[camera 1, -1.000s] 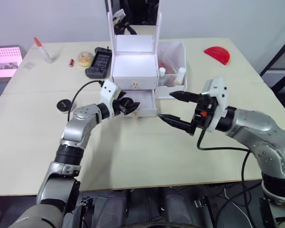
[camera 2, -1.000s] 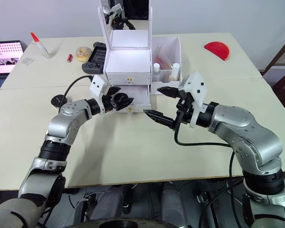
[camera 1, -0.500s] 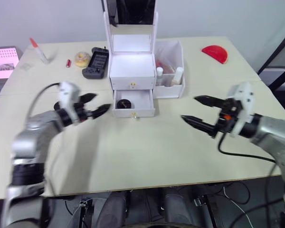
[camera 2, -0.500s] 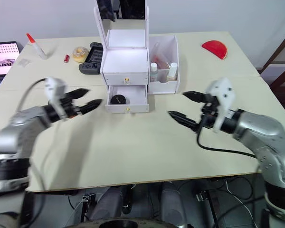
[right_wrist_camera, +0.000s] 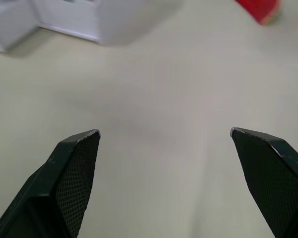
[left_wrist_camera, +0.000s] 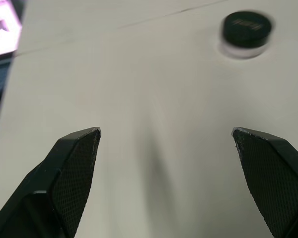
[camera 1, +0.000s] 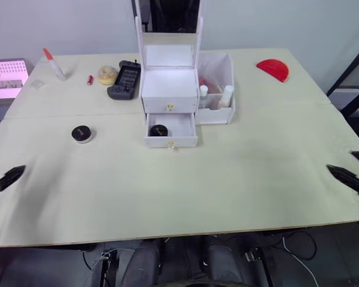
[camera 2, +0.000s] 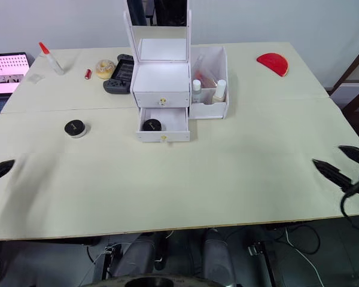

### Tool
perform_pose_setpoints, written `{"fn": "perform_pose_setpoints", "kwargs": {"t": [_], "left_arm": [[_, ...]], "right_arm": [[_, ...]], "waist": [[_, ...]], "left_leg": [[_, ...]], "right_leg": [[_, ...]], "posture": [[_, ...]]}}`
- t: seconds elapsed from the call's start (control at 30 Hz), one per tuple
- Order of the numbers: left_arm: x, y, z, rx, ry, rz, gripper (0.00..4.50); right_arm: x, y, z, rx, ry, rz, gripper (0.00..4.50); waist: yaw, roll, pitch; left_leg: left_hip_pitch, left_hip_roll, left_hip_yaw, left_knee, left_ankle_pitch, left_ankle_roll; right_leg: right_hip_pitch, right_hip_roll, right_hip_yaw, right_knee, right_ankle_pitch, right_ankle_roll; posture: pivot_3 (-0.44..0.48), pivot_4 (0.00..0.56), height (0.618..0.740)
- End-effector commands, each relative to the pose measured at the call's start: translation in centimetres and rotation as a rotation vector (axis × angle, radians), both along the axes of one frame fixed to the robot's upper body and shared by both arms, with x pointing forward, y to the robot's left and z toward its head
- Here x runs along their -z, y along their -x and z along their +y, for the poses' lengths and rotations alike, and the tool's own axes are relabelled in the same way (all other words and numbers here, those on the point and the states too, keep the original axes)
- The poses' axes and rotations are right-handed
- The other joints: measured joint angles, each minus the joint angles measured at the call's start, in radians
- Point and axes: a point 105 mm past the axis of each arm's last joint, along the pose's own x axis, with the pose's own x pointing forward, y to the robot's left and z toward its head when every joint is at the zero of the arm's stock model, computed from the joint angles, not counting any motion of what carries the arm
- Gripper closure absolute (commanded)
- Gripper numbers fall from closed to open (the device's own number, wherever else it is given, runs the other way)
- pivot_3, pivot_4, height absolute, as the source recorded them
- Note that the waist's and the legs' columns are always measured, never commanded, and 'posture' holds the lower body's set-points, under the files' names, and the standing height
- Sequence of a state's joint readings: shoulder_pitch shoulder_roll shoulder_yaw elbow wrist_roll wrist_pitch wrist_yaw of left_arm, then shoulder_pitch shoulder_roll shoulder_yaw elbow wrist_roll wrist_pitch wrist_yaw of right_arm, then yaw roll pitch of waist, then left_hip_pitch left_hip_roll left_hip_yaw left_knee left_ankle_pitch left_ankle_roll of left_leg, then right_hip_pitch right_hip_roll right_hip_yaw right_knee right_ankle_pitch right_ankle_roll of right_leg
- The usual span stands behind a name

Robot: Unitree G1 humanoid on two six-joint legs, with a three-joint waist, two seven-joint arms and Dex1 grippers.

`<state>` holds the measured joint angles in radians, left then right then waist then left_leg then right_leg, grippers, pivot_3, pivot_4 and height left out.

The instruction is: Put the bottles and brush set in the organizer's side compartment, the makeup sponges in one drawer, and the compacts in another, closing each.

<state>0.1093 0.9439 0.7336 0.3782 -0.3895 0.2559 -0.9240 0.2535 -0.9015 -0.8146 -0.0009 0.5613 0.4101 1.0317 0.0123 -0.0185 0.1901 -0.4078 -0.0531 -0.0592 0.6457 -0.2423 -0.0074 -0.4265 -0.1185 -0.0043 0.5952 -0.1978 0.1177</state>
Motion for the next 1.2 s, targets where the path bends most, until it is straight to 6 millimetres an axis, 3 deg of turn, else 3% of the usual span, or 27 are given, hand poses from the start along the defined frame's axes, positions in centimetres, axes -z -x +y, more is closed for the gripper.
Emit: {"fn": "perform_pose_setpoints", "kwargs": {"t": [0.03, 0.33, 0.43, 0.67, 0.83, 0.97, 1.2], "left_arm": [[-1.7, 0.0, 0.3, 0.002, -0.04, -0.066, 0.05], [-1.3, -0.9, -1.1, 0.043, -0.022, -0.078, 0.05], [-0.8, -2.0, -3.2, 0.079, 0.018, -0.093, 0.05], [-0.1, -6.3, -9.8, 0.022, 0.096, -0.188, 0.05], [-0.2, -9.1, -13.0, -0.067, 0.185, -0.236, 0.05], [0.3, -11.2, -14.7, -0.07, 0.185, -0.201, 0.05], [1.0, -14.6, -14.2, -0.134, 0.137, -0.169, 0.05]], "right_arm": [[-1.1, 0.0, -0.1, -0.018, 0.034, -0.048, 0.0], [-0.8, -0.7, 1.1, -0.047, 0.032, -0.051, 0.0], [-1.7, -1.5, 4.2, -0.143, 0.034, -0.059, 0.0], [-5.9, -4.0, 17.1, -0.552, -0.026, -0.16, 0.0], [-7.8, -5.7, 22.5, -0.74, -0.048, -0.219, 0.0], [-8.4, -6.7, 24.4, -0.805, -0.045, -0.236, 0.0], [-8.8, -6.7, 26.3, -0.856, -0.047, -0.259, 0.0]], "waist": [[0.001, 0.0, 0.0], [0.0, 0.0, 0.0], [0.0, 0.001, 0.0], [-0.001, 0.001, 0.0], [0.003, 0.0, -0.001], [0.006, -0.001, -0.001], [-0.001, -0.001, -0.001]], "left_leg": [[0.0, 0.0, 0.0, 0.0, 0.0, 0.0], [0.0, 0.0, 0.0, 0.0, 0.0, 0.0], [0.0, 0.0, 0.0, 0.0, 0.0, 0.0], [0.0, 0.0, -0.001, 0.001, 0.002, 0.003], [-0.001, -0.001, -0.001, 0.002, 0.002, 0.003], [-0.001, -0.002, -0.001, 0.004, 0.002, 0.003], [-0.001, -0.003, -0.001, 0.003, 0.002, 0.003]], "right_leg": [[0.0, 0.0, 0.0, 0.0, 0.001, -0.001], [0.0, 0.0, 0.0, 0.0, 0.001, -0.001], [0.0, 0.0, 0.0, 0.0, 0.001, -0.001], [0.0, 0.001, 0.001, 0.002, 0.002, 0.0], [0.0, 0.001, 0.0, 0.002, 0.004, 0.003], [0.001, 0.001, 0.0, 0.002, 0.005, 0.005], [-0.001, 0.002, 0.0, 0.003, 0.005, 0.005]], "posture": [[0.0, 0.15, 0.738], [0.0, 0.15, 0.738], [0.0, 0.15, 0.738], [0.0, 0.15, 0.738], [0.0, 0.15, 0.738], [0.0, 0.15, 0.738], [0.0, 0.15, 0.738]]}}
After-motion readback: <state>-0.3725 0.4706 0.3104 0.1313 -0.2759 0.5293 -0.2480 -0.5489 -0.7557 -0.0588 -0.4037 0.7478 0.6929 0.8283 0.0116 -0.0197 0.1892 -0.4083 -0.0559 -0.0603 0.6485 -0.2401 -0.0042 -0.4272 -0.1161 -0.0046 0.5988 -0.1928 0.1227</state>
